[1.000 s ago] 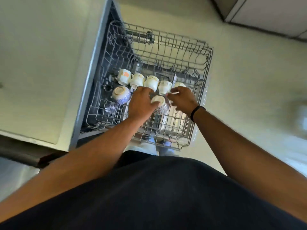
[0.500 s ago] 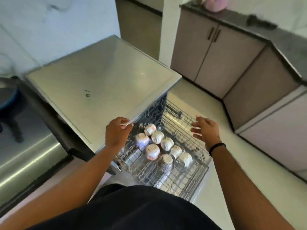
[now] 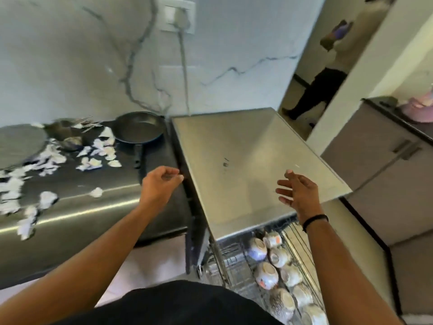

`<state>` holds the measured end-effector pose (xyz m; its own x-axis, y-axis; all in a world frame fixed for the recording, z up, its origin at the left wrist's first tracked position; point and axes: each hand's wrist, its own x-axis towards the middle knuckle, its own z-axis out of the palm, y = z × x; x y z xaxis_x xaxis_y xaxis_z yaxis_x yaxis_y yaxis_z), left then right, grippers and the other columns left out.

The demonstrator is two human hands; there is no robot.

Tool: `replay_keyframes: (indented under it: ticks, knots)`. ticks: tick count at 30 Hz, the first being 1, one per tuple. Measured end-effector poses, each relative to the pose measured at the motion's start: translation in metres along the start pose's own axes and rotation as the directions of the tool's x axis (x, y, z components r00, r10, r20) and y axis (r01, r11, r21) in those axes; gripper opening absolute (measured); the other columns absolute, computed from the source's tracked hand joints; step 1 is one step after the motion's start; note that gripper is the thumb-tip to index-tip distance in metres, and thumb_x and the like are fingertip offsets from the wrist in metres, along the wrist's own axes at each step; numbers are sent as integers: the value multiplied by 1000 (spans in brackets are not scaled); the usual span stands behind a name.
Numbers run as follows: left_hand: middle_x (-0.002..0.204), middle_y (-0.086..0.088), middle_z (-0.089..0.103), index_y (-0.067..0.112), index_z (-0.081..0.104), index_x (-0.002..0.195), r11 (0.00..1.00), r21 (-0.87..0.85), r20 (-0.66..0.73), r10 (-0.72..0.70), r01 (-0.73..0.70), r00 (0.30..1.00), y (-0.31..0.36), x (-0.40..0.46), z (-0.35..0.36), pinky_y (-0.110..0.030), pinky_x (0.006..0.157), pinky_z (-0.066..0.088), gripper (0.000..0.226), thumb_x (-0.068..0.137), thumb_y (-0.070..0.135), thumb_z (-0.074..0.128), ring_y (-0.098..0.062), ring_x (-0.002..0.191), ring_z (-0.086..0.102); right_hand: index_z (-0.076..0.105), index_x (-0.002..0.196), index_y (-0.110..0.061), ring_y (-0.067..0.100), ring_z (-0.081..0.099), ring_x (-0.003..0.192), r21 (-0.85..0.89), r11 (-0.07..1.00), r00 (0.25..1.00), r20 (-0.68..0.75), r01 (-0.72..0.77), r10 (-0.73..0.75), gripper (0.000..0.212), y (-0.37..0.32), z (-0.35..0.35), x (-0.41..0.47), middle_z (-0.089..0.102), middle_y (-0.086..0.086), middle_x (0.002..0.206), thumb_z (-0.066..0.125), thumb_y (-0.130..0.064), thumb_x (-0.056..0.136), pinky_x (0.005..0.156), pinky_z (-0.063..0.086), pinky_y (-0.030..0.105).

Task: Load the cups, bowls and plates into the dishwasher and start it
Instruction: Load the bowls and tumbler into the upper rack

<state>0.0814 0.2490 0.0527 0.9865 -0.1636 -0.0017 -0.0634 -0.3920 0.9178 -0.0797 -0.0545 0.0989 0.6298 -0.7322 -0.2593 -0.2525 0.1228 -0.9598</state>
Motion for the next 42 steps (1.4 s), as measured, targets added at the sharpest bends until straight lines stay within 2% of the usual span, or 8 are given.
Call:
replay_keyframes:
  ticks: [8,14,17,22,27,33,39,42]
  knots:
    - [84,1,73,18,73,97,980,-153,-186,-157,130,970,-69,21,-116,-38,73,57,15,85,24,79,-11,72,65,68,110,-11,27,71,86,-122,990,950,311,66,-24,30,-5,182,-5,74,12,102,63,-38,97,82,57,42]
    - [91,0,74,20,73,100,955,-183,-347,-285,234,893,-125,3,-200,-41,80,58,15,87,25,78,-15,84,69,68,100,-18,27,71,84,-209,973,860,510,96,25,20,3,301,-29,74,13,101,62,-37,98,76,57,38]
    - [93,2,74,20,73,101,936,-246,-445,-341,254,828,-140,-10,-226,-45,83,60,15,87,23,77,-15,86,69,67,98,-18,27,70,84,-259,959,794,604,115,68,19,6,343,-44,73,12,100,62,-36,98,73,56,37]
    - [97,7,72,22,73,104,917,-290,-501,-390,275,773,-154,-31,-237,-45,86,60,15,89,25,75,-9,95,67,65,99,-14,21,66,72,-284,943,697,712,174,86,19,5,392,-58,72,12,95,60,-32,99,61,52,29]
    - [97,8,72,22,73,103,904,-300,-532,-423,304,734,-150,-33,-241,-44,85,61,15,89,26,76,-6,93,67,66,104,-12,19,67,72,-282,940,631,769,193,101,22,-4,420,-62,72,9,94,59,-33,100,62,52,29]
    - [98,5,72,24,73,104,907,-286,-539,-419,309,731,-143,-11,-245,-42,84,61,18,87,29,77,-9,94,67,65,114,-8,18,67,73,-273,925,559,825,263,84,31,-13,444,-53,72,11,99,61,-34,98,62,55,29]
    - [93,3,72,22,73,99,908,-292,-490,-411,300,769,-144,38,-253,-38,82,60,14,86,26,78,-13,91,68,67,113,-13,21,67,78,-306,887,557,827,345,69,30,-26,483,-37,73,12,102,62,-38,97,69,55,34]
    - [93,0,71,16,72,102,914,-294,-445,-388,278,807,-147,75,-256,-32,74,58,17,87,23,77,-19,94,69,67,110,-15,21,66,78,-306,871,566,824,384,39,26,-36,505,-28,72,13,103,63,-37,97,75,55,39]
